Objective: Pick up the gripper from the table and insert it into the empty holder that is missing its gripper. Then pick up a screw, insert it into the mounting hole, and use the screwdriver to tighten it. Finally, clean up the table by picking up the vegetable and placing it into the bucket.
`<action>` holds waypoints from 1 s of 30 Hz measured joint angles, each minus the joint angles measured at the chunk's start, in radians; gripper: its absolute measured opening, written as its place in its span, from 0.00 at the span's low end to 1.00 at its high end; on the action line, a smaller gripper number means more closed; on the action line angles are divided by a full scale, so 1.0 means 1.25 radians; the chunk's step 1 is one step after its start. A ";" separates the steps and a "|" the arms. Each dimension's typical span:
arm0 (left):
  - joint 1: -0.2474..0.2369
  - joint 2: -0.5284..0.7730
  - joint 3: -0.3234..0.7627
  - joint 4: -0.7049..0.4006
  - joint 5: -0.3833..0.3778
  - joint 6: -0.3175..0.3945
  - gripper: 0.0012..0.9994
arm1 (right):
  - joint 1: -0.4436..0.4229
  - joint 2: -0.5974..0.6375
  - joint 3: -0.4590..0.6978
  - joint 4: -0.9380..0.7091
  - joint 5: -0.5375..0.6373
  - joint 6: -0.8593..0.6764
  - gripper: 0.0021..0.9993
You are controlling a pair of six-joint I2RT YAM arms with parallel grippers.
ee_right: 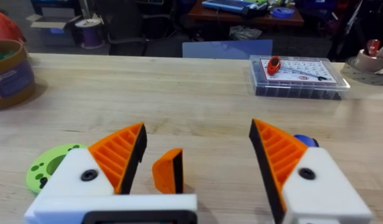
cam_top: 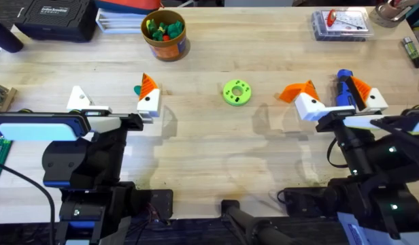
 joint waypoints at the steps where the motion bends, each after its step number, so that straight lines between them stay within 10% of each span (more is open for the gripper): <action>1: 0.000 0.000 0.000 0.000 0.000 0.000 0.99 | 0.000 0.000 0.000 0.000 0.000 0.000 0.99; 18: 0.000 0.001 0.031 -0.055 0.000 0.000 0.99 | 0.000 0.003 0.044 -0.101 -0.002 0.007 0.99; 30: 0.000 0.346 0.487 -0.516 -0.055 0.025 0.99 | 0.000 0.207 0.379 -0.447 -0.002 0.013 0.99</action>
